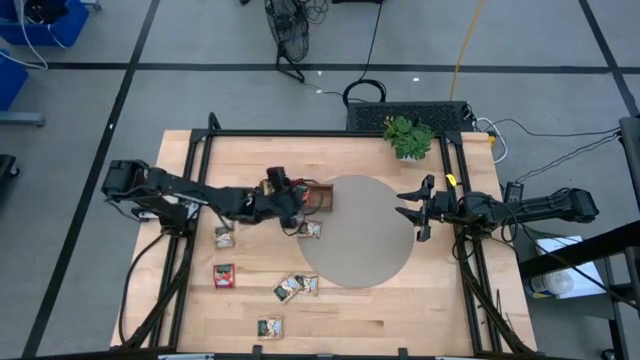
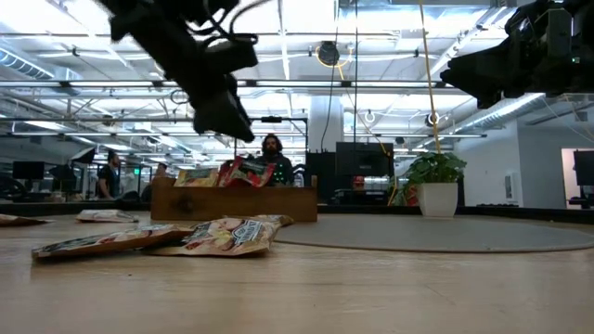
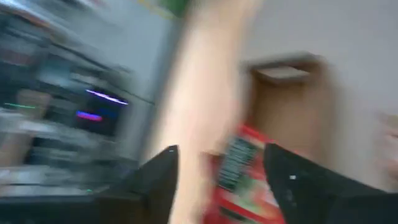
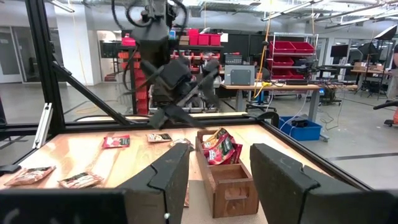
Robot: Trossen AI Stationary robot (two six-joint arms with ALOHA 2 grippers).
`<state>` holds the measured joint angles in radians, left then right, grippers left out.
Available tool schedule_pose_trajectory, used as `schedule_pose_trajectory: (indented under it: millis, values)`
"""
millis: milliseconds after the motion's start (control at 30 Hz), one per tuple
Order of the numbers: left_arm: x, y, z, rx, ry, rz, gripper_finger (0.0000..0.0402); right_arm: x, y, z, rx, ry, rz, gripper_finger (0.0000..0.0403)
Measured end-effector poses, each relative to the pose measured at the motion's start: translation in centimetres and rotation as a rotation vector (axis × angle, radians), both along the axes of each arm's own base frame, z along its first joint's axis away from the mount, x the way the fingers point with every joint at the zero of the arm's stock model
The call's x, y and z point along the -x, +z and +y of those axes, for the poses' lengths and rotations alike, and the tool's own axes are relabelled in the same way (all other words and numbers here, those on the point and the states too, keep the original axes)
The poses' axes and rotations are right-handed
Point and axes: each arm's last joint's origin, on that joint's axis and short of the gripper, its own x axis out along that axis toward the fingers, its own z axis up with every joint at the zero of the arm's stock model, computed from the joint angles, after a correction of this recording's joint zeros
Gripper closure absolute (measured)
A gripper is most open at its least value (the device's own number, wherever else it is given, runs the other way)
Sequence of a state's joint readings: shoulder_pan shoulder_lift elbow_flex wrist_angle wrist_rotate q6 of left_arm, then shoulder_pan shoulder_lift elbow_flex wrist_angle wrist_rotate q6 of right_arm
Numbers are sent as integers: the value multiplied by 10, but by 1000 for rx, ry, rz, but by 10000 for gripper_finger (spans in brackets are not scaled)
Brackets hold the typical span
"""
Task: Pick & Place Tea
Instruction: Put the red tea bag into the middle section of the wooden organizer
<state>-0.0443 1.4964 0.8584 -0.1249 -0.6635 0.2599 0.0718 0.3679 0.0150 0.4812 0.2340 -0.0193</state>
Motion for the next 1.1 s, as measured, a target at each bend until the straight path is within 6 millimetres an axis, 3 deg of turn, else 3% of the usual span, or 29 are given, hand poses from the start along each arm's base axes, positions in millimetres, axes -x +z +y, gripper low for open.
schedule_pose_trajectory:
  millis: [67, 167, 233, 500, 800, 967, 1100]
  values:
    - [-7, 7, 3, 142, -23, 66, 235, 0, 0, 0, 0, 0, 0, 248]
    - [-16, 11, 11, 212, -36, 182, 355, 0, 0, 0, 0, 0, 0, 248]
    - [-21, 10, 17, 226, -62, 252, 384, 0, 0, 0, 0, 0, 1, 248]
    - [-42, -14, 35, 296, -107, 352, 398, 0, 1, 0, 0, 0, -6, 248]
    - [-46, -37, 45, 330, -50, 409, 400, 0, 0, 0, 0, 0, -5, 248]
    - [-46, -37, 47, 316, -31, 403, 400, 0, 1, 0, 0, 0, -6, 248]
    - [-42, -18, 45, 232, -3, 346, 400, 0, 1, 0, 0, 0, -6, 248]
